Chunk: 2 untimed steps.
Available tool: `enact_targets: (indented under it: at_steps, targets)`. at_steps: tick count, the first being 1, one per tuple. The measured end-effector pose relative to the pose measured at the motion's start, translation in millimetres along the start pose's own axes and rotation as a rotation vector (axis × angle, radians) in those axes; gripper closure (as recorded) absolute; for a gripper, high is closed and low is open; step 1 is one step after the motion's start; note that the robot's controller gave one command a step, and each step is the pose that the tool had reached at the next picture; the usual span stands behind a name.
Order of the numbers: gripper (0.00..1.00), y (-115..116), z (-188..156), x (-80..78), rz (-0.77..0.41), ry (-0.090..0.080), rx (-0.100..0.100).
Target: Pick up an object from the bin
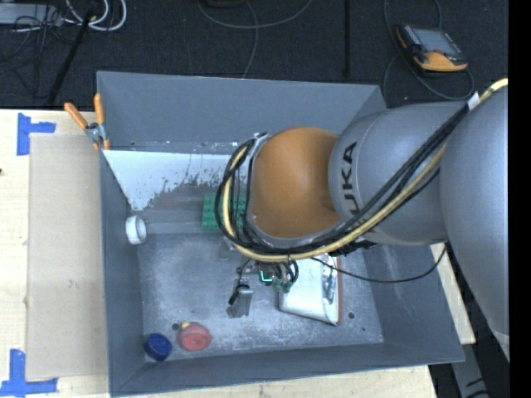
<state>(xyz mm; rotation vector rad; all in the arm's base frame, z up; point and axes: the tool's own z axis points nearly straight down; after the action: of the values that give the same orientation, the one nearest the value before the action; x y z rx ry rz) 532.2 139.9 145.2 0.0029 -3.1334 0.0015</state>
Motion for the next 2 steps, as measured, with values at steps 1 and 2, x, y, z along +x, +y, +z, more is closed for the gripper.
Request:
enact_targets:
  at_steps: [1, 2]
  targets:
    - [0.00, 37.6, 75.3, 51.9, -0.192, -0.015, -0.001]
    - [1.00, 36.5, 76.3, 53.8, -0.187, -0.007, 0.000]
